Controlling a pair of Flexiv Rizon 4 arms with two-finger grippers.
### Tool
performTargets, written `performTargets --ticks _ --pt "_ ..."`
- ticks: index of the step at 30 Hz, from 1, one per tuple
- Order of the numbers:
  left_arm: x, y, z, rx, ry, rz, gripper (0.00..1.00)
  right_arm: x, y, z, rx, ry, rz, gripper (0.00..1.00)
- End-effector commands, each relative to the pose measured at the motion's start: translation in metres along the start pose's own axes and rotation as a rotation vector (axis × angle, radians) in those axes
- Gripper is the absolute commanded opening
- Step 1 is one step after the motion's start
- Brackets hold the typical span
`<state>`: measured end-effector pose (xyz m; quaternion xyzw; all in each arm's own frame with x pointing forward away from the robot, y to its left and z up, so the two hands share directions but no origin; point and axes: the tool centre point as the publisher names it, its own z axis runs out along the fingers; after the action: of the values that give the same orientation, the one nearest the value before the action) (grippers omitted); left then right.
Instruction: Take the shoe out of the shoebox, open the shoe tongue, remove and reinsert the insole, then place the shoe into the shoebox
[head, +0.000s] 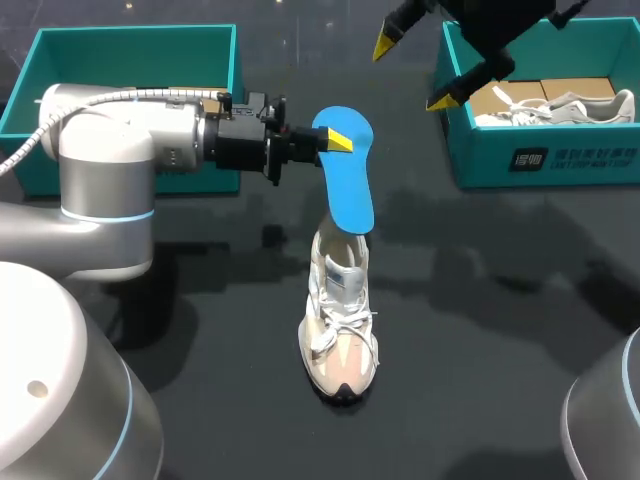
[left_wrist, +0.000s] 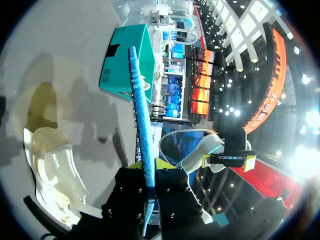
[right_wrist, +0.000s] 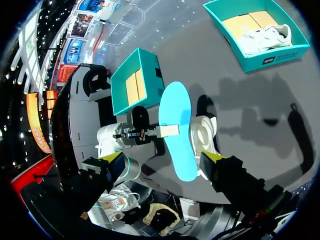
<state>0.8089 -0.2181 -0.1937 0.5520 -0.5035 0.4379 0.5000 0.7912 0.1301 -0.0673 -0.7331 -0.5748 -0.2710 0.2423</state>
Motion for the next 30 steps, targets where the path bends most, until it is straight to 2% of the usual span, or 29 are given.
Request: performTargets --ticks 1,6,19,30 --pt "0.0 0.001 0.0 0.0 -0.002 0.0 0.0 -0.01 -0.003 0.002 0.008 0.445 0.03 1.0" --pt "0.0 0.001 0.0 0.0 -0.002 0.0 0.0 -0.015 -0.003 0.007 0.033 0.535 0.007 1.0" --pt "0.0 0.001 0.0 0.0 -0.002 0.0 0.0 -0.029 -0.003 0.021 0.048 0.589 0.02 1.0" --pt "0.0 0.001 0.0 0.0 -0.002 0.0 0.0 -0.038 -0.003 0.025 0.049 0.631 0.011 1.0"
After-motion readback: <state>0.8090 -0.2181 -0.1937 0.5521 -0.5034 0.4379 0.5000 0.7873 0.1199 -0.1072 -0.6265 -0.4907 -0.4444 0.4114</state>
